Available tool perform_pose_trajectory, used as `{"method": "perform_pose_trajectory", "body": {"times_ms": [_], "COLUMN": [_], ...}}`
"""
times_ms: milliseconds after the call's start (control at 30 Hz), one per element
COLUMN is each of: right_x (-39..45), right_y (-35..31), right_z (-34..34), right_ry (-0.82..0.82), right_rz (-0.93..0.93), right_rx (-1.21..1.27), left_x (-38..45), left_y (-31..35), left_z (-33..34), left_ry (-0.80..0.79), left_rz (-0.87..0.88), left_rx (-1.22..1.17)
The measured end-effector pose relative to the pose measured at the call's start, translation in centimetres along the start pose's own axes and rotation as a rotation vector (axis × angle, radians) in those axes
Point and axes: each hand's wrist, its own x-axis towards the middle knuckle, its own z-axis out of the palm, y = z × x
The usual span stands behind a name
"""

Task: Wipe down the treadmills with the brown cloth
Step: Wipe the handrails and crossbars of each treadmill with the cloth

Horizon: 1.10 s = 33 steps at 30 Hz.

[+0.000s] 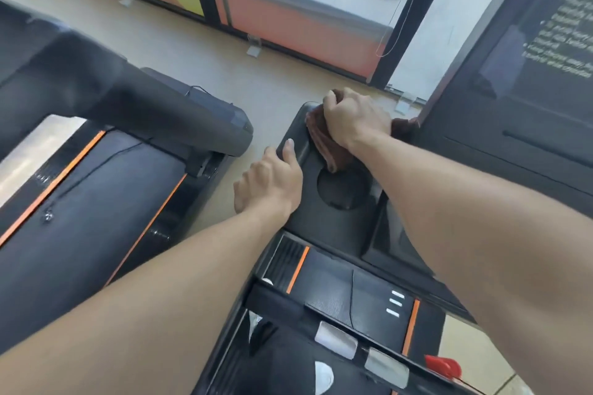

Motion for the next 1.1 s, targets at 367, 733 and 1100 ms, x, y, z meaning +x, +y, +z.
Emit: {"method": "perform_pose_trajectory", "body": {"times_ms": [367,733,1100], "right_x": [-10.4,-15.8,-12.4], "right_y": [2.0,1.4,1.8], "right_z": [-0.6,-2.2,-7.5], "right_ry": [-0.101,-0.343,-0.579], "right_rz": [-0.313,-0.304,-0.285], "right_rx": [-0.065,-0.245,-0.076], "left_x": [-0.3,-0.1,-0.2], "left_y": [0.4,0.2,0.4], "left_z": [-0.5,-0.3,-0.4], "left_ry": [0.005,0.007,0.003], "left_rz": [0.003,0.006,0.001], "left_rx": [-0.017,-0.032,-0.023]}}
